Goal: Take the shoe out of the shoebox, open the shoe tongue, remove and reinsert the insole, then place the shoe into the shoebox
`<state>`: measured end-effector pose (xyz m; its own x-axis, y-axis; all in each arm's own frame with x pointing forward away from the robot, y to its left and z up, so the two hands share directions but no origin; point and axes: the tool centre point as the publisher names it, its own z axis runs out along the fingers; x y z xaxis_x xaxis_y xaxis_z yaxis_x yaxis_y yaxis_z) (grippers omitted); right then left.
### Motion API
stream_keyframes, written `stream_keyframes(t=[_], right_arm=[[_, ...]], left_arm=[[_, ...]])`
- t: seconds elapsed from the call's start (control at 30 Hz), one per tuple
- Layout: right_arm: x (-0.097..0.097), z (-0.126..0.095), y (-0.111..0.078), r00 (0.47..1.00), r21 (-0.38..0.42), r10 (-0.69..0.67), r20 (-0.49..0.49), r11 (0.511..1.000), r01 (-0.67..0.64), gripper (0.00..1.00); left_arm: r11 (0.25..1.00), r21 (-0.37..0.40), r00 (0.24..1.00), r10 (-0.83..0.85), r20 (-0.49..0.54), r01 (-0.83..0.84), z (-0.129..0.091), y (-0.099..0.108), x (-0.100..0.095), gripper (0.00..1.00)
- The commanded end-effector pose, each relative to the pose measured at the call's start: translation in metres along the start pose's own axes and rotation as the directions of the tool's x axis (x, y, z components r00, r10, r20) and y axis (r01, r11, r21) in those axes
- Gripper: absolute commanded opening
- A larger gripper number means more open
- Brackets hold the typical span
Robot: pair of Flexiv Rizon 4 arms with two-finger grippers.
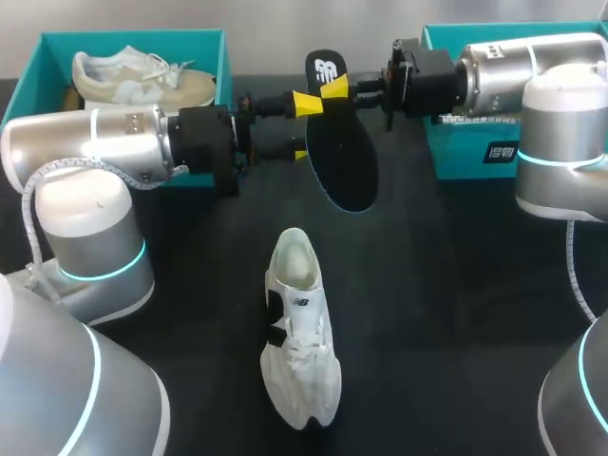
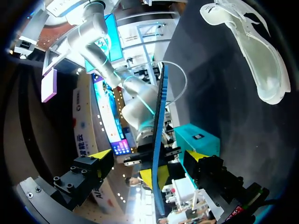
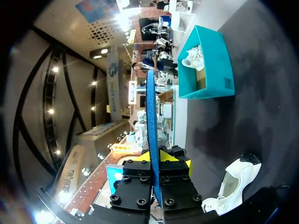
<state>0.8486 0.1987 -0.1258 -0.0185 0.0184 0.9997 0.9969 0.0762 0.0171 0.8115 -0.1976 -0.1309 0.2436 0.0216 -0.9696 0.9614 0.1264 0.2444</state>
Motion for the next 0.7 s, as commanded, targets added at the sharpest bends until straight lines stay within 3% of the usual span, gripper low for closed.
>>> stream_keyframes(t=[0.03,0.13,0.17,0.27,0.3,0.5,0.7], right_arm=[[0.0001,0.0012,-0.0002,1.0,-0.001,0.001,0.002,1.0,-0.001,0.0],[0.0001,0.0012,-0.0002,1.0,-0.001,0.001,0.002,1.0,-0.001,0.0],[0.0001,0.0012,-0.0002,1.0,-0.001,0.001,0.002,1.0,-0.001,0.0],[0.0001,0.0012,-0.0002,1.0,-0.001,0.001,0.002,1.0,-0.001,0.0],[0.0001,0.0012,-0.0002,1.0,-0.001,0.001,0.002,1.0,-0.001,0.0],[0.0001,0.0012,-0.0002,1.0,-0.001,0.001,0.002,1.0,-0.001,0.0],[0.0001,0.0012,-0.0002,1.0,-0.001,0.001,0.002,1.0,-0.001,0.0]], left_arm=[[1.0,0.001,1.0,0.007,-0.001,-0.007,0.0118,0.0034,0.001,0.92],[1.0,-0.001,1.0,0.012,0.0,-0.012,0.0147,0.0037,-0.0009,0.78],[1.0,-0.005,1.0,0.018,0.001,-0.018,0.0152,0.0042,-0.0018,0.69],[1.0,-0.014,1.0,0.026,-0.003,-0.027,0.0158,0.0061,-0.0034,0.58],[0.999,-0.017,1.0,0.03,-0.005,-0.03,0.0158,0.0066,-0.0038,0.49],[0.999,-0.023,0.999,0.035,-0.012,-0.035,0.0139,0.0078,-0.004,0.25],[0.999,-0.027,0.999,0.032,-0.009,-0.032,0.0121,0.0067,-0.0037,0.11]])
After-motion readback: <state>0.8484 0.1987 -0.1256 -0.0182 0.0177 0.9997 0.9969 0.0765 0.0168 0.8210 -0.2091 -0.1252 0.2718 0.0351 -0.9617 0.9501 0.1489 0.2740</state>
